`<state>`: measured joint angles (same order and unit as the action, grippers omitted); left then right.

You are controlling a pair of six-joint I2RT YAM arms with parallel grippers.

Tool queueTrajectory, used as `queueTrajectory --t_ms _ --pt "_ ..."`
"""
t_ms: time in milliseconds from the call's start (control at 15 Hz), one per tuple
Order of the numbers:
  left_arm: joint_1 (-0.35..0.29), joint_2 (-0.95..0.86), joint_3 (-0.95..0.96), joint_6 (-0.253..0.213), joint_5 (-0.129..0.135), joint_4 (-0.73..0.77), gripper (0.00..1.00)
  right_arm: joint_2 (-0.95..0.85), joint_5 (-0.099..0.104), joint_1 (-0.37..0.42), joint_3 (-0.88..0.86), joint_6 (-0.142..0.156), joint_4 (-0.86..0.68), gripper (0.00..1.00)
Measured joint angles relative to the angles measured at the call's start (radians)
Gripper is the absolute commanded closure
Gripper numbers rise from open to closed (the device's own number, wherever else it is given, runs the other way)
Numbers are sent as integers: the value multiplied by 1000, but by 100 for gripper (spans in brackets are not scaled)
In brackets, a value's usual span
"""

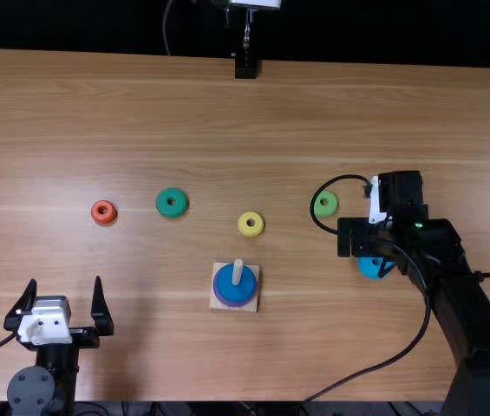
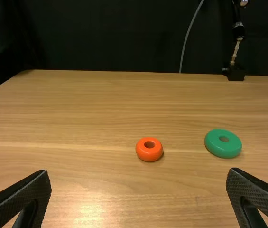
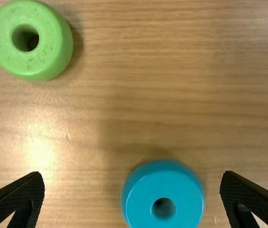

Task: Build the Hanoi tower: stack the rings onto the peg from bottom to top in this color order: purple, dark blue, light blue, dark green, light green, yellow, orange.

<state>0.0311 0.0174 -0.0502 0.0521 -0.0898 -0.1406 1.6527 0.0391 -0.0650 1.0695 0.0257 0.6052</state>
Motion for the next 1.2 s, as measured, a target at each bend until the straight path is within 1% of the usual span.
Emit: queueTrajectory --t_ms 133,200,267,333,400,533,733,1200 --pt "0 0 0 0 0 0 0 0 -9 29 -10 0 -15 0" --pt "0 0 0 0 0 0 0 0 -27 48 -10 0 -15 0" --pt "0 0 0 0 0 0 0 0 -63 69 -10 0 -15 0" --pt "0 0 0 0 0 0 0 0 -88 79 -10 0 -15 0" --pt "0 0 0 0 0 0 0 0 -107 84 -10 0 -14 0" --pt "0 0 0 0 0 1 0 0 -127 84 -15 -2 -18 0" --pt "0 0 0 0 0 0 0 13 -136 84 -23 -2 -19 0" --pt "0 0 0 0 0 0 0 38 -136 87 -23 -2 -14 0"
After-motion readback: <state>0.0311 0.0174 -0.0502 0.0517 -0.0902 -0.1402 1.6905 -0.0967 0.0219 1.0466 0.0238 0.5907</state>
